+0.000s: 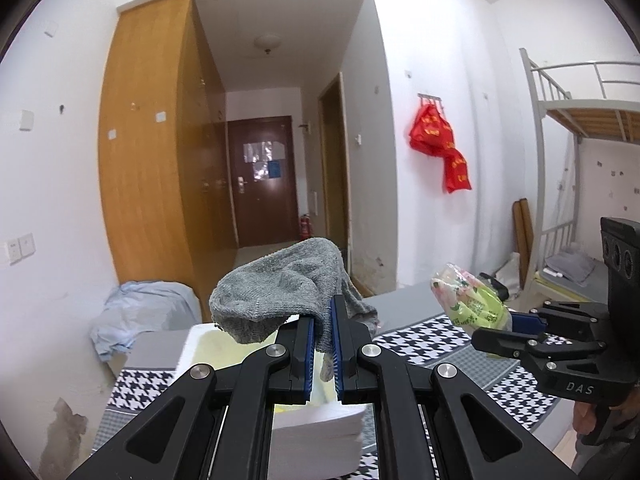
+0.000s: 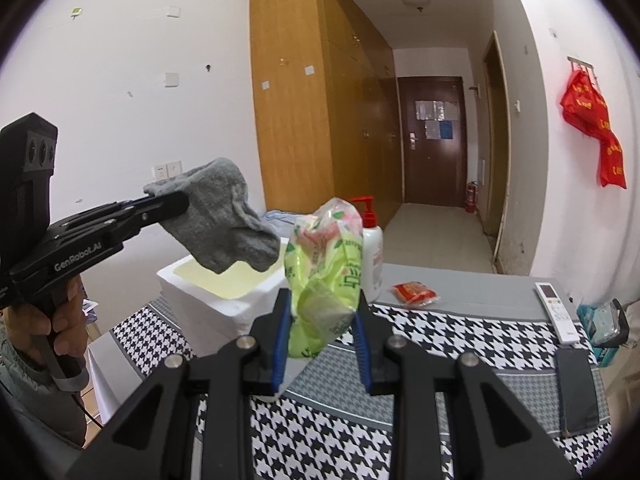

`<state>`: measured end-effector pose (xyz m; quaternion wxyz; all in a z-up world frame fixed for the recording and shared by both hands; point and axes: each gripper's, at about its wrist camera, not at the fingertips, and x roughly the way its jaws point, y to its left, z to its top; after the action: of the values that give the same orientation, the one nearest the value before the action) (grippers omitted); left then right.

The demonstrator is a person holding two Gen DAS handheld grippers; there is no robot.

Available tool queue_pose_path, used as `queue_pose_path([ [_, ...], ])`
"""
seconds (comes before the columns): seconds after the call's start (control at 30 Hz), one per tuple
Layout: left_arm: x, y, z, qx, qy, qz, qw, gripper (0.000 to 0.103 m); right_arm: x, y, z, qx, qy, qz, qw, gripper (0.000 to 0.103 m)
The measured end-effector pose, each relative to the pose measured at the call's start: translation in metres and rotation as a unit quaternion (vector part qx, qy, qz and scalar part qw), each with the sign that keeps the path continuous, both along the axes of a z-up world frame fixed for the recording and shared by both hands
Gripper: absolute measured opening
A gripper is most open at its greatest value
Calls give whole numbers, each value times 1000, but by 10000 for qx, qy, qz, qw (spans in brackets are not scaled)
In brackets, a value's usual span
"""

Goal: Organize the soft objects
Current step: 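Lift the sock with the left gripper and carry it over the foam box, then open the left gripper to drop the grey sock into the box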

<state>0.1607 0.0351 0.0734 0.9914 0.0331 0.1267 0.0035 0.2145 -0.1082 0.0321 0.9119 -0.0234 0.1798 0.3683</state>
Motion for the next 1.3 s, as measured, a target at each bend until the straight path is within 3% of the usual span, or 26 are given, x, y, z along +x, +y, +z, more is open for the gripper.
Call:
queue_pose_path([
  [0.53,7,31,-8,-100,191,473,9986,8,8,39,3,-8,-1,465,9989,33],
  [1.3,45,57,-35,-223,781,458,9956,8,19,62,0,-164,104,353,9992,33],
])
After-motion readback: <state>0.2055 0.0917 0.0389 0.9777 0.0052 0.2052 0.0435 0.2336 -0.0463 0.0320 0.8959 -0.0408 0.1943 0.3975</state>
